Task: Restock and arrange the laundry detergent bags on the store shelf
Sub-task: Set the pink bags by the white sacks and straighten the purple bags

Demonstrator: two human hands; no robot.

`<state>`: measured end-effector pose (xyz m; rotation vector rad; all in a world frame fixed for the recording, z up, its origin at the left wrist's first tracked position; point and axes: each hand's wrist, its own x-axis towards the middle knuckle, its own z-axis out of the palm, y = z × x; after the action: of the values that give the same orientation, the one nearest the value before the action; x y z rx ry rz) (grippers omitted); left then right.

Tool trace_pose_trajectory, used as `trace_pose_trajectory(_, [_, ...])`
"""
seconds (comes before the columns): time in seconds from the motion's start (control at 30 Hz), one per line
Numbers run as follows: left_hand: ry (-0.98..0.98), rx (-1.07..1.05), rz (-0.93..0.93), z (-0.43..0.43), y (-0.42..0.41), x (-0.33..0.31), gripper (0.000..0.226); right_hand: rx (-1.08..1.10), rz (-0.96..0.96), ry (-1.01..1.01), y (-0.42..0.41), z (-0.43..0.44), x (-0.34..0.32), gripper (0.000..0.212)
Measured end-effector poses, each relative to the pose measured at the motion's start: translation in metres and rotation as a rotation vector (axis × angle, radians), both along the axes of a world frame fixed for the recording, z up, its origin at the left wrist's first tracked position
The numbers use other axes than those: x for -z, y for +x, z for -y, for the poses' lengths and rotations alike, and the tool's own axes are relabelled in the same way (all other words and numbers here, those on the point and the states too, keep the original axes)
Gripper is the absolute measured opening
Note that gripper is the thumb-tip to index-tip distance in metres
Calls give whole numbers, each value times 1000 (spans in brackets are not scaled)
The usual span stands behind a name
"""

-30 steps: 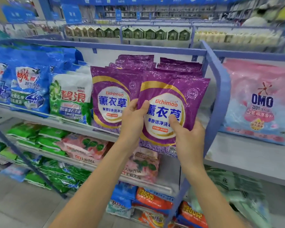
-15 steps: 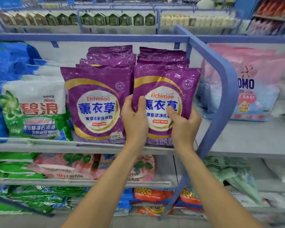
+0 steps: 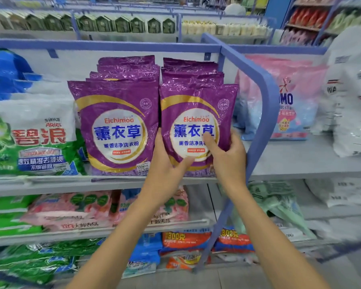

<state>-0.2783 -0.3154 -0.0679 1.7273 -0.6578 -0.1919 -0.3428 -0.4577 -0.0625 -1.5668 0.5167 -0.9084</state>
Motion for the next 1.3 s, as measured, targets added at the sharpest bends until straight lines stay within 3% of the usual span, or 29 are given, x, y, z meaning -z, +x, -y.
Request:
trace_pose_trajectory(0.27, [56,-197,162,8,-22,18,90,101,-5,107,5,-3,0,25])
trace_pose_trajectory(0.47, [38,-255,149,18,-19,22,86,102,-35,202,19,11,3,21])
trace_pose_trajectory(0.57, [55,-246,135,14,-21,21,87,22,-64,94,5,4,0,18])
trace_pose_trajectory(0.7, [118,-217,157,0,-29,18,94,-31,-151,-85,-27,-9,17,69])
trace_pose_trajectory(0.77, [180,-228,171,-5,-32,19,102,-13,-244,-179,-40,-14,23,78])
trace_pose_trajectory(0.87, [243,-281,161,-6,-32,21,102,34,-312,-283,-46,-23,24,78])
trace_pose_trajectory(1.3, [309,-359,229,6,-21,14,94,51,-289,-254,-25,-17,26,65])
